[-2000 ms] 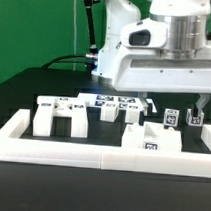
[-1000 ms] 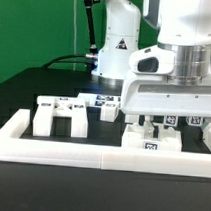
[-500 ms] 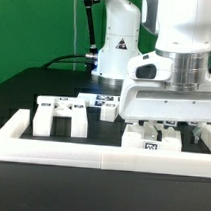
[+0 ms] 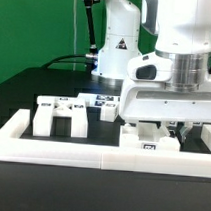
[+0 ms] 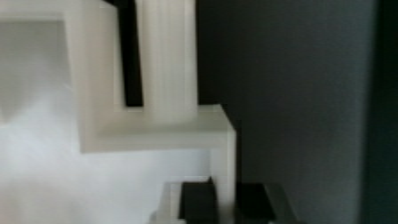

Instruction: Assemble chair

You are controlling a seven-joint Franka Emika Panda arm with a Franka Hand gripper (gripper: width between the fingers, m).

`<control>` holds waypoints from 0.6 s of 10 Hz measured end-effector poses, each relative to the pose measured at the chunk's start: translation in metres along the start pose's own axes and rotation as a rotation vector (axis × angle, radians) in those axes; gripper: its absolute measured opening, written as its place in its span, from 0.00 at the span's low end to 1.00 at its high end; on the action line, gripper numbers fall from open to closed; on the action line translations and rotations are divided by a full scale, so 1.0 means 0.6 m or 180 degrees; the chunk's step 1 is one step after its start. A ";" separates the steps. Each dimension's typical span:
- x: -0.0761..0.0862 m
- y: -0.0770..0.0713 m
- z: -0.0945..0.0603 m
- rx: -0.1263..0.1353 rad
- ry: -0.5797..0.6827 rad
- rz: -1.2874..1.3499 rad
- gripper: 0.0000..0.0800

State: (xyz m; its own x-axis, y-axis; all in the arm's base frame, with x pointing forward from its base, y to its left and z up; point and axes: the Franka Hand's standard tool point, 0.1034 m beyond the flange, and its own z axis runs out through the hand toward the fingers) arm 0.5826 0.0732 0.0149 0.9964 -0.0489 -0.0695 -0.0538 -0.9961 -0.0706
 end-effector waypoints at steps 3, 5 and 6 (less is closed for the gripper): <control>0.000 0.000 0.000 0.0000 0.0001 0.0000 0.04; 0.000 -0.002 0.000 -0.0001 0.0001 -0.0011 0.04; -0.001 -0.012 0.001 -0.0001 -0.0001 -0.0091 0.04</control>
Offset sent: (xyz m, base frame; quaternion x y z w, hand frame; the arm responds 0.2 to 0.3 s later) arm 0.0000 0.0000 0.0000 0.0000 0.0000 0.0000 1.0000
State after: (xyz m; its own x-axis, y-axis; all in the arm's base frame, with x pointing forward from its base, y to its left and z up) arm 0.5820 0.0802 0.0150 0.9975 -0.0203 -0.0677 -0.0252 -0.9971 -0.0723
